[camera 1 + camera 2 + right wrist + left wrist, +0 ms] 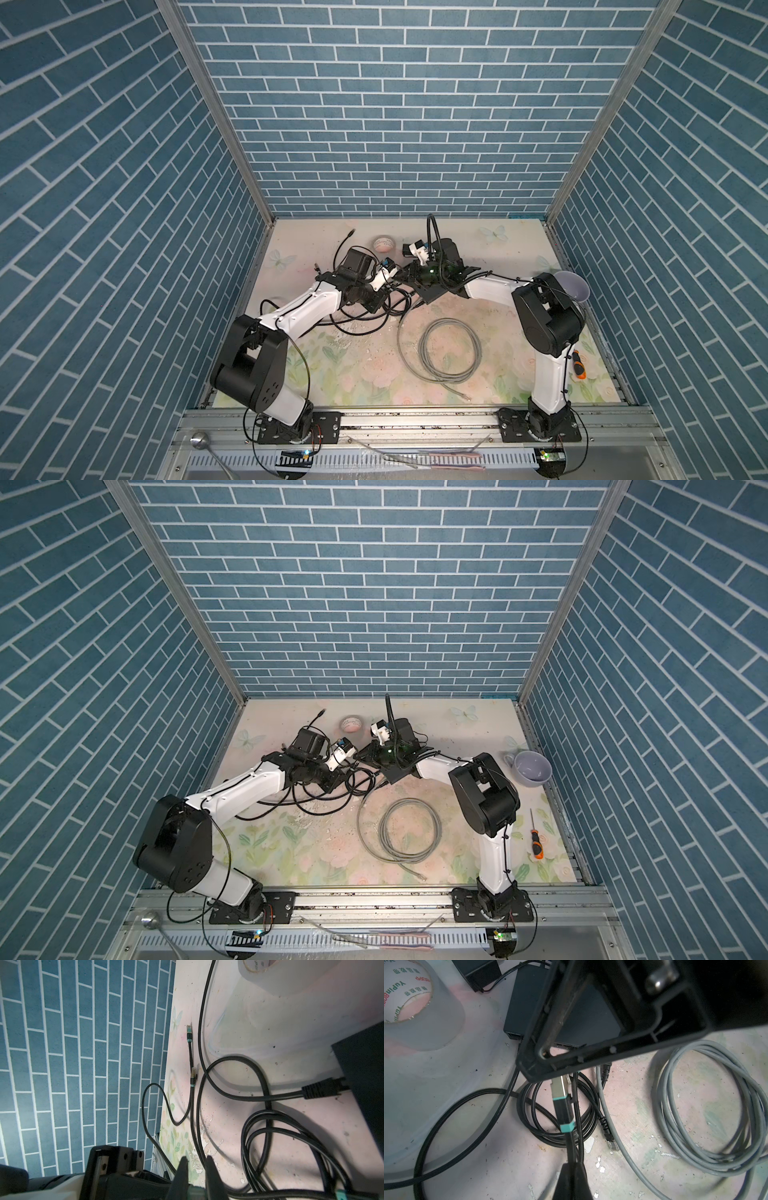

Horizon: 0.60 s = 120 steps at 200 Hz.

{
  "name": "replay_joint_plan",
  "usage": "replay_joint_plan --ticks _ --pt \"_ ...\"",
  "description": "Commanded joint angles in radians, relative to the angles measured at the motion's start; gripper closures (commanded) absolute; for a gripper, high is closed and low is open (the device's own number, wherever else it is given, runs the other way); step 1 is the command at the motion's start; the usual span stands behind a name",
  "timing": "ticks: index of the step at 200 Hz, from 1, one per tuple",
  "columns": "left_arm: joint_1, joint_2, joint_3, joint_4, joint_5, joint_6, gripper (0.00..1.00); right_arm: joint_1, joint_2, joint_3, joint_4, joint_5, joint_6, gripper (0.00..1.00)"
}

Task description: Insert the plug into the switch port

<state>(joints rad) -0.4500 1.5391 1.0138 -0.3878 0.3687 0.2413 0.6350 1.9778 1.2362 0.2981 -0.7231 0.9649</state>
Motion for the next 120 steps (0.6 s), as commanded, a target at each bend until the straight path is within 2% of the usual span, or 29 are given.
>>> replay_joint_plan --ticks 1,40,58,75,95,120 --pt "0.001 -0.009 0.035 -0.025 -0.004 0.012 1.0 0.006 -0.022 -0.002 -0.008 0.013 0.053 0.93" --pt "0.005 0.006 0.06 -0.043 0.011 0.01 1.0 0.008 -0.063 -0.036 -0.082 0.09 0.101 0.98" --pt "0.004 0.029 0.088 -0.068 -0.025 0.001 0.78 0.007 -0.071 -0.061 -0.073 0.156 0.169 0.98" --pt "-0.005 0.03 0.103 -0.084 -0.044 0.004 0.72 0.008 -0.061 -0.059 -0.083 0.2 0.233 0.99" --pt "-0.076 0.008 0.119 -0.093 -0.133 0.061 0.68 0.007 -0.039 -0.06 -0.062 0.219 0.326 0.99" --pt "-0.115 -0.01 0.098 -0.019 -0.235 0.046 0.63 0.008 -0.024 -0.049 -0.067 0.232 0.407 1.0"
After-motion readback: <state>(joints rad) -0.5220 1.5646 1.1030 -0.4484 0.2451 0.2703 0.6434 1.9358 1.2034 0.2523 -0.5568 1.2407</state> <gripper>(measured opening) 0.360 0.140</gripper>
